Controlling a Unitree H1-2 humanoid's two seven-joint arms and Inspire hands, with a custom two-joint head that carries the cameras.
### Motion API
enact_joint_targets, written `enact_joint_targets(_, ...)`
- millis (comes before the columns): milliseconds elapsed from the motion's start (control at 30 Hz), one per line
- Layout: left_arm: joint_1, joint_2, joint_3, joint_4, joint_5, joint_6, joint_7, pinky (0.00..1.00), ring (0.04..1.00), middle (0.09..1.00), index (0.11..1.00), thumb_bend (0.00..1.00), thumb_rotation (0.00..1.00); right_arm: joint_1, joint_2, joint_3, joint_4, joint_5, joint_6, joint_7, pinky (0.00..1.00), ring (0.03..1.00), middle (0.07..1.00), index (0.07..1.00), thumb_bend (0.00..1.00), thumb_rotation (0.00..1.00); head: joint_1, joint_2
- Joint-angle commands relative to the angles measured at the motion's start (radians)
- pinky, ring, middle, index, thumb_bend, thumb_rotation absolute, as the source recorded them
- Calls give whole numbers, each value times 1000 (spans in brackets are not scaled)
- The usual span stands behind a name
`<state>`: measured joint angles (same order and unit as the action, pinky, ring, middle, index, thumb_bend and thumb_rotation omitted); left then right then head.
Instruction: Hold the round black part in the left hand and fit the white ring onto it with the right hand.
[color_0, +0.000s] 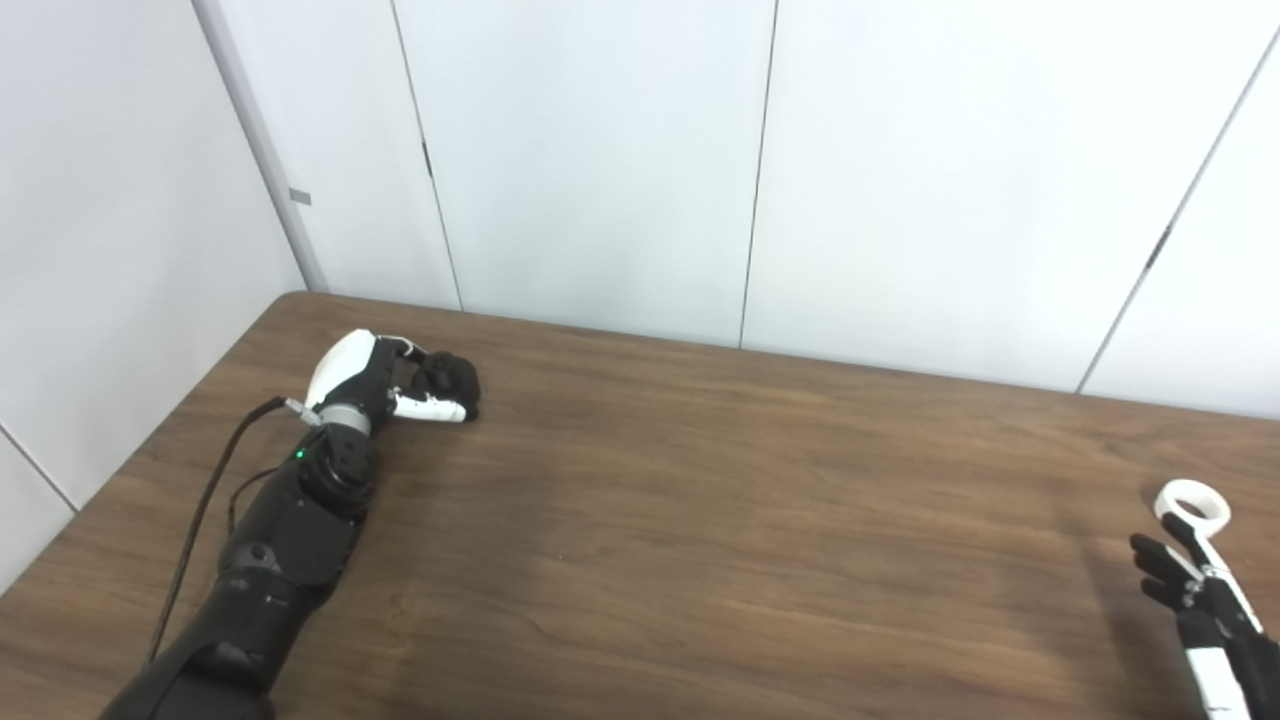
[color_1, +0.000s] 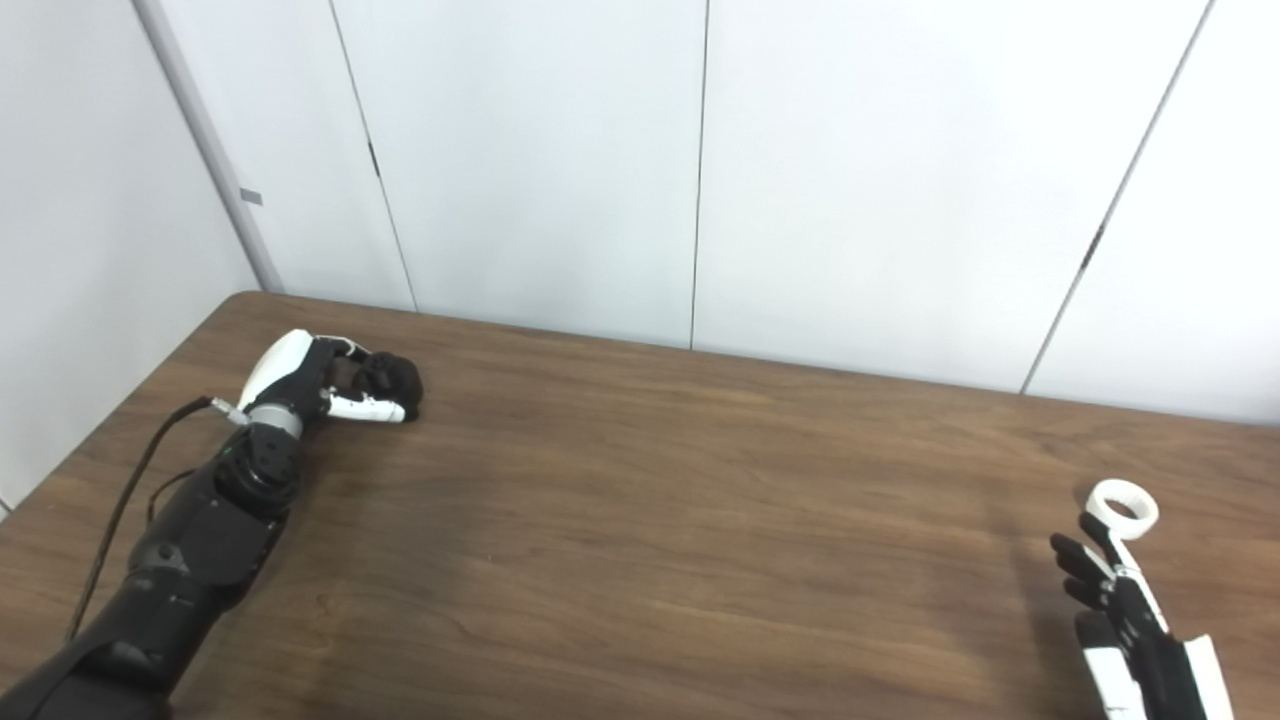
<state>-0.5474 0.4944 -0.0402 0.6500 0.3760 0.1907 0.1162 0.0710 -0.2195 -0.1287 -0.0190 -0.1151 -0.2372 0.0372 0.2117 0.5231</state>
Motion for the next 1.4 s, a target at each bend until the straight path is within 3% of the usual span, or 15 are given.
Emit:
enact_joint_targets(0,-47,22,11,-12,1,-35,34,1000,931,803,485,525,48,97,46,22,67,7,5,-15,847,867,860,925,656,1000,1,2)
enact_joint_targets(300,-29,38,-22,-37,42,-54,52,1000,921,783,483,522,45,92,52,26,75,1,-5,-22,841,864,856,920,649,1000,-5,3)
enact_joint_targets(500,17,66,-61,-125,117,-85,75,1000,896,754,483,521,42,90,54,32,73,-10,0,-25,845,867,860,924,652,1000,-11,5)
enact_joint_targets(600,51,69,-62,-200,147,-61,65,1000,891,750,483,521,42,88,58,34,71,-16,2,-28,846,868,860,923,653,1000,-19,9)
enact_joint_targets(800,151,60,-59,-450,191,28,-7,1000,880,743,483,522,44,88,64,36,61,-29,8,-34,841,863,856,919,654,1000,-25,17)
enact_joint_targets(1100,267,0,-49,-780,170,100,-123,1000,871,750,483,522,43,83,70,46,53,-46,5,-39,822,855,856,915,628,1000,-47,35)
enact_joint_targets(1300,327,-47,-84,-947,204,159,-219,1000,882,759,483,522,44,81,80,52,39,-50,27,-41,831,857,854,912,631,1000,-72,52)
enact_joint_targets(1367,347,-54,-106,-977,231,152,-239,1000,890,767,483,522,44,80,82,55,32,-55,38,-38,838,862,858,915,638,1000,-85,60)
